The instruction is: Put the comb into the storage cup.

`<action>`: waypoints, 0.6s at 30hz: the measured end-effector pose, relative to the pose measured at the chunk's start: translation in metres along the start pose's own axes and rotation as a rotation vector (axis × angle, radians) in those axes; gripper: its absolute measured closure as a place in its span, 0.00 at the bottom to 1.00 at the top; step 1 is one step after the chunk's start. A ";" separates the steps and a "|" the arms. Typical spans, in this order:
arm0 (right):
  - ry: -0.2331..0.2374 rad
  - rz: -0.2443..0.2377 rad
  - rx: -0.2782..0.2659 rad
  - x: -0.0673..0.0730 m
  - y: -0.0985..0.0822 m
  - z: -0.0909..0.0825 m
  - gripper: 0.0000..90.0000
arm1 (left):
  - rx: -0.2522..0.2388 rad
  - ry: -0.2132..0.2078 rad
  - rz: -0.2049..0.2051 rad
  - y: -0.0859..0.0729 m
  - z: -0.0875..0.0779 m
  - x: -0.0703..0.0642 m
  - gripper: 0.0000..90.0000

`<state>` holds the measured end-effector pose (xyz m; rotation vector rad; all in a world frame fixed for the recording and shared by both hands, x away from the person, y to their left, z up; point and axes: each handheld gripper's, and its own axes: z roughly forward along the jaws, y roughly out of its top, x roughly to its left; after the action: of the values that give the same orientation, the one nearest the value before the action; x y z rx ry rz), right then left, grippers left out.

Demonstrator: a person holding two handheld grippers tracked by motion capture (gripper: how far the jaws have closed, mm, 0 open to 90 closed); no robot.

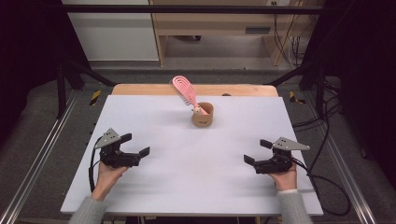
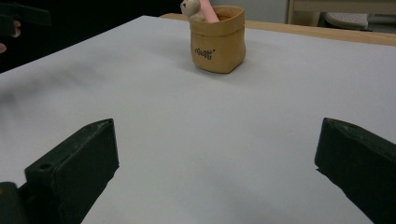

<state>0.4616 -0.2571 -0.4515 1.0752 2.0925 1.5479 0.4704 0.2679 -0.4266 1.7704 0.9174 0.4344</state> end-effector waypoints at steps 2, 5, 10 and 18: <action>0.000 0.002 0.001 0.000 -0.001 0.000 0.00 | 0.003 0.003 -0.003 -0.003 -0.002 0.001 0.01; -0.001 0.000 0.001 -0.001 -0.002 0.000 0.00 | 0.004 0.010 -0.008 -0.006 -0.006 0.003 0.01; 0.010 -0.001 0.006 0.000 -0.003 0.001 0.00 | 0.034 0.043 0.001 -0.016 -0.011 0.007 0.01; 0.016 0.001 0.014 0.000 -0.004 0.002 0.00 | 0.060 0.068 -0.008 -0.028 -0.015 0.014 0.01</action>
<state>0.4614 -0.2561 -0.4559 1.0726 2.1164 1.5493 0.4592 0.2924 -0.4480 1.8150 0.9946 0.4684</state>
